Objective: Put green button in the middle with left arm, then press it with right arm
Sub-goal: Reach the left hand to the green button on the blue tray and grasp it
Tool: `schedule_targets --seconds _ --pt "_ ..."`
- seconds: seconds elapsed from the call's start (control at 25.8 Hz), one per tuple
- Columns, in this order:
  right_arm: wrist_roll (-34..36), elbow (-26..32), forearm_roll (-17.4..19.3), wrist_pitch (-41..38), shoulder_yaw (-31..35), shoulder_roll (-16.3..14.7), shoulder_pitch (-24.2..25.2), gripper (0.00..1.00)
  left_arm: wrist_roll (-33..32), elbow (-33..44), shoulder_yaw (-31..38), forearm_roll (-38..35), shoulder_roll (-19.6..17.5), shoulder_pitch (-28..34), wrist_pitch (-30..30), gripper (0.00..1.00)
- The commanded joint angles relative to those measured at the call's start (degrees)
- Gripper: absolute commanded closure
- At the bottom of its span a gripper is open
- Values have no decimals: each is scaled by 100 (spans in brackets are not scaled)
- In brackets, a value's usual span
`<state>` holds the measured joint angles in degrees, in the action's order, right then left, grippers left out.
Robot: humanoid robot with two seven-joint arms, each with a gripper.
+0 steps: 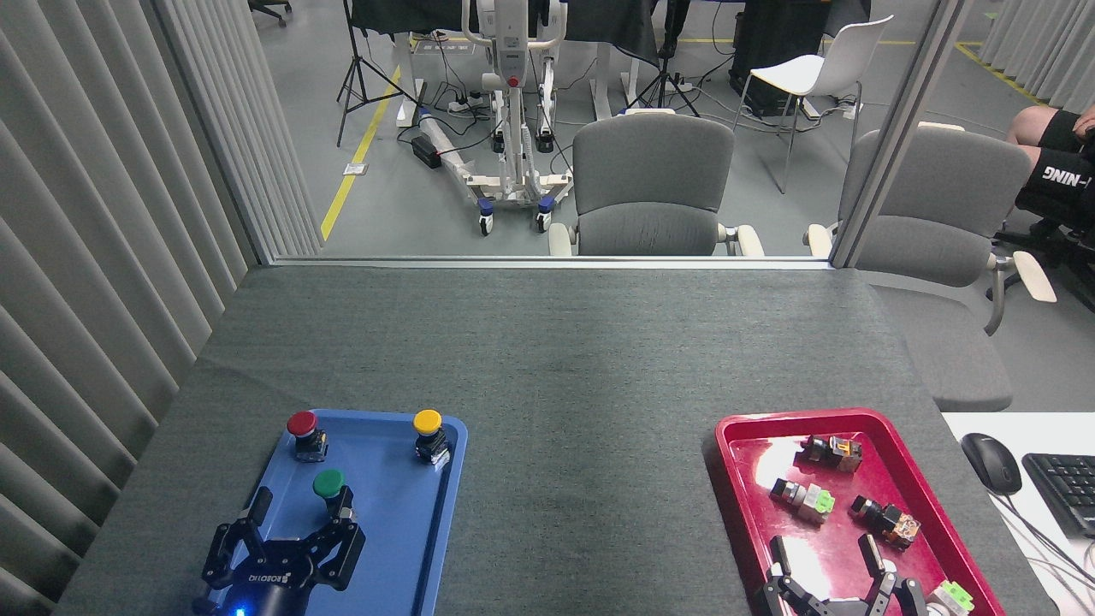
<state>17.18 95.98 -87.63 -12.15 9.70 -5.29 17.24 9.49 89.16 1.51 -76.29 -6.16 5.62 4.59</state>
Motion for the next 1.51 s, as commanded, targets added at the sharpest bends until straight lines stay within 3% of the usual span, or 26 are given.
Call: schedule_targets --seconds 0.0,0.58,0.85,1.47 --pt "5 0 0 2 -3 28 -1 0 18 13 -1 0 -8 0 24 0" --pt "-12 44 44 204 182 195 25 0 88 5 34 0 -17 0 33 0" --pt "-390 123 53 319 164 213 25 0 62 -4 25 0 -17 0 68 0" --pt "-390 123 44 310 138 204 34 0 62 -31 8 35 -61 0 15 0"
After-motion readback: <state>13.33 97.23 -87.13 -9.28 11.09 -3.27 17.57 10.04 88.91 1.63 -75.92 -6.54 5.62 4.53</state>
